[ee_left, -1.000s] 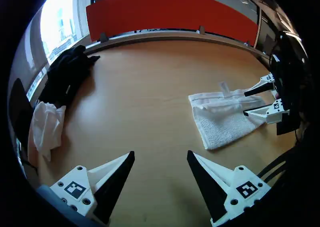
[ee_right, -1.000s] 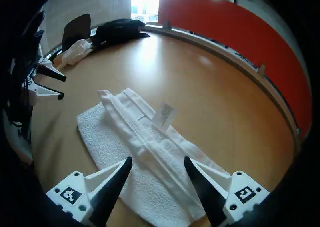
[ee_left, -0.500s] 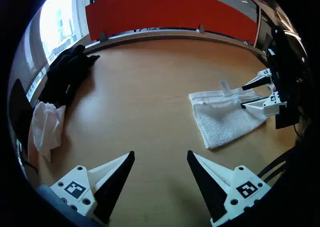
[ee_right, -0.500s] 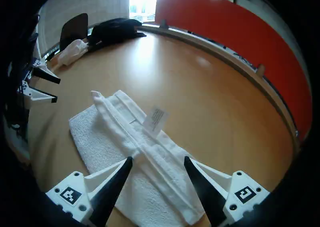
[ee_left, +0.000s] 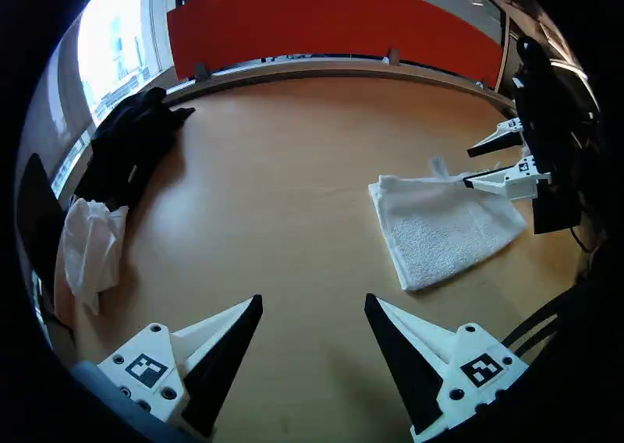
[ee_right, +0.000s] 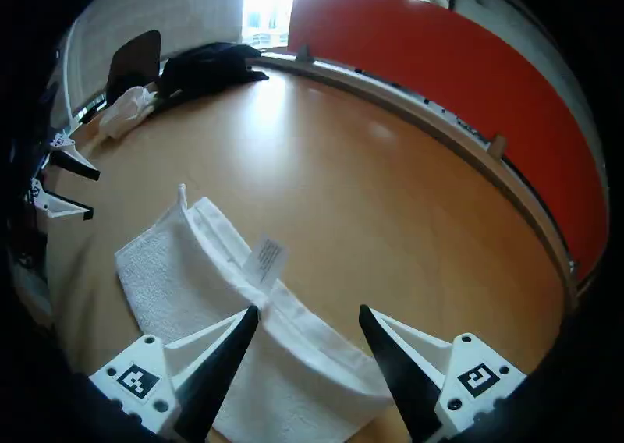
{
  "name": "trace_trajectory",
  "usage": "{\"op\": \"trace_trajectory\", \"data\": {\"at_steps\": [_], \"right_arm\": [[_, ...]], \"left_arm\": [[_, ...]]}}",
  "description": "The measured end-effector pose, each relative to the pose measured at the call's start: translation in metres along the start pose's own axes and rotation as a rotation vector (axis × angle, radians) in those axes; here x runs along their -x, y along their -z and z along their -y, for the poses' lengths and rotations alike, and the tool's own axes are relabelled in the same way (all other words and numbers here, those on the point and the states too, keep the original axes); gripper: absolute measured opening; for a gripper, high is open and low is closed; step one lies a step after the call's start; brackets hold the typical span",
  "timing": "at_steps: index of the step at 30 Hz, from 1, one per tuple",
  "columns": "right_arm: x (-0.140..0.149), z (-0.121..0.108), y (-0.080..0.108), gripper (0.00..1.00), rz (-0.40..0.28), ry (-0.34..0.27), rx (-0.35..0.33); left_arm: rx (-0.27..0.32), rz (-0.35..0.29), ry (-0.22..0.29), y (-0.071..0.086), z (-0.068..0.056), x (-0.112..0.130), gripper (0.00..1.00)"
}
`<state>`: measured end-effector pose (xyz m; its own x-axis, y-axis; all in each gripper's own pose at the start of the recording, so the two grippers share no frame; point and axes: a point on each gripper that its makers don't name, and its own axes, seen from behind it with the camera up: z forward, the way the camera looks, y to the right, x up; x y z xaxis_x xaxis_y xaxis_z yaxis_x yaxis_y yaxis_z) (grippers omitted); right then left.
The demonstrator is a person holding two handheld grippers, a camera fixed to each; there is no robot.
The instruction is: Fold towel
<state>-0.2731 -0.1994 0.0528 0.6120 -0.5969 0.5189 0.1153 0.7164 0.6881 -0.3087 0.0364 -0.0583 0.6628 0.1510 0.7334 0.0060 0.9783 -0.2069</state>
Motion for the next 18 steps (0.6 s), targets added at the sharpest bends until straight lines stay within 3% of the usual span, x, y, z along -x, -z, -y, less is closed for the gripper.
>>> {"op": "trace_trajectory", "data": {"at_steps": [18], "right_arm": [[0.01, 0.003, 0.01, 1.0, 0.0, -0.01, -0.004]], "left_arm": [[0.001, -0.002, -0.001, 0.001, -0.002, 0.001, 0.97]]}}
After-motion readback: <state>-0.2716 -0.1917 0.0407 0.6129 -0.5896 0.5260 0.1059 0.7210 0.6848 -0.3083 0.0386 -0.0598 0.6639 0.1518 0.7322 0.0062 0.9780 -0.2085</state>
